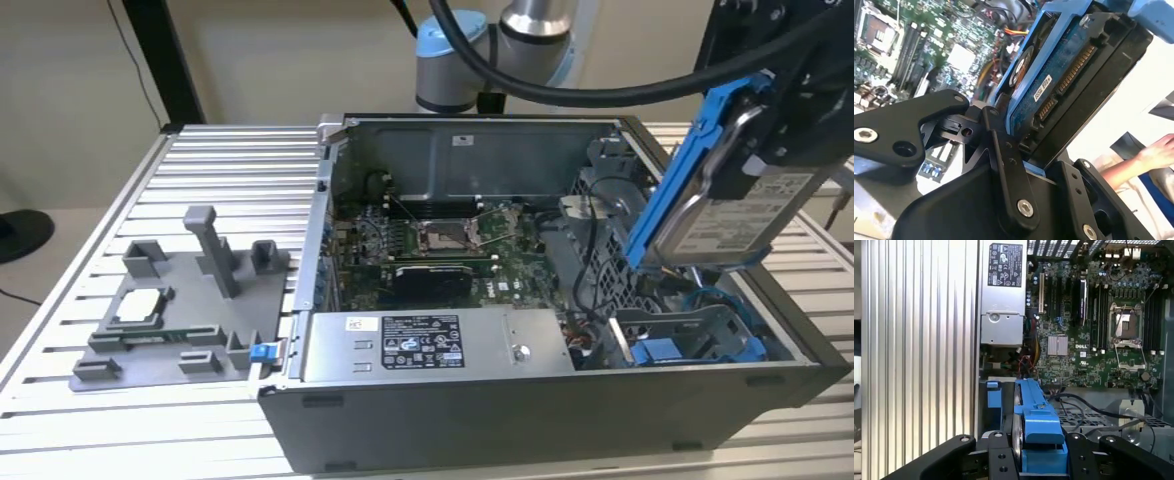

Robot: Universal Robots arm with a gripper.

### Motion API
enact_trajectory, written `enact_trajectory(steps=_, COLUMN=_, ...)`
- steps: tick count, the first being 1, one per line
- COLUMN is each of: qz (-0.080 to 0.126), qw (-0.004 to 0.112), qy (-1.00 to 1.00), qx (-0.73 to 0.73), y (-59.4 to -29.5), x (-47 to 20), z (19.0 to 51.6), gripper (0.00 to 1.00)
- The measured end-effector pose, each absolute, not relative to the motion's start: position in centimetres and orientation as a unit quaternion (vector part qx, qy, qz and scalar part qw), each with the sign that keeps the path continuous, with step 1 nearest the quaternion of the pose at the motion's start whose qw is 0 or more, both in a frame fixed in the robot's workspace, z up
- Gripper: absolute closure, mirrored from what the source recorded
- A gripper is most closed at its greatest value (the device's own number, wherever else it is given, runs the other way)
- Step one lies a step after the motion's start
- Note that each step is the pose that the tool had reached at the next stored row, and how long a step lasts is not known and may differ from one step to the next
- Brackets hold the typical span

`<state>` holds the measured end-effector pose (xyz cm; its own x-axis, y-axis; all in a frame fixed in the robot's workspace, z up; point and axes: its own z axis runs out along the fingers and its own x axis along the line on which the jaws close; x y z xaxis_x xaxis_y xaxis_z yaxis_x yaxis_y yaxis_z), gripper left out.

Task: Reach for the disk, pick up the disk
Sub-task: 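Pick up the disk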

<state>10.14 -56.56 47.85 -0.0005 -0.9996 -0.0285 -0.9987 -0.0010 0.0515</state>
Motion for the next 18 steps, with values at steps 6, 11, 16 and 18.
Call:
enact_trajectory(steps=6, qz=-0.028, qw=0.008, qy=-0.707, qx=0.707, y=-58.9, x=10.1, z=47.7, gripper=1.00)
enact_trajectory(steps=11, qz=-0.028, qw=0.008, qy=-0.712, qx=0.702, y=-58.9, x=10.1, z=47.6, gripper=1.00)
enact_trajectory(steps=16, qz=-0.028, qw=0.008, qy=-0.716, qx=0.698, y=-58.9, x=10.1, z=47.6, gripper=1.00)
enact_trajectory(steps=18, qz=-0.028, qw=0.008, qy=-0.716, qx=0.697, y=-58.9, x=10.1, z=47.6, gripper=1.00)
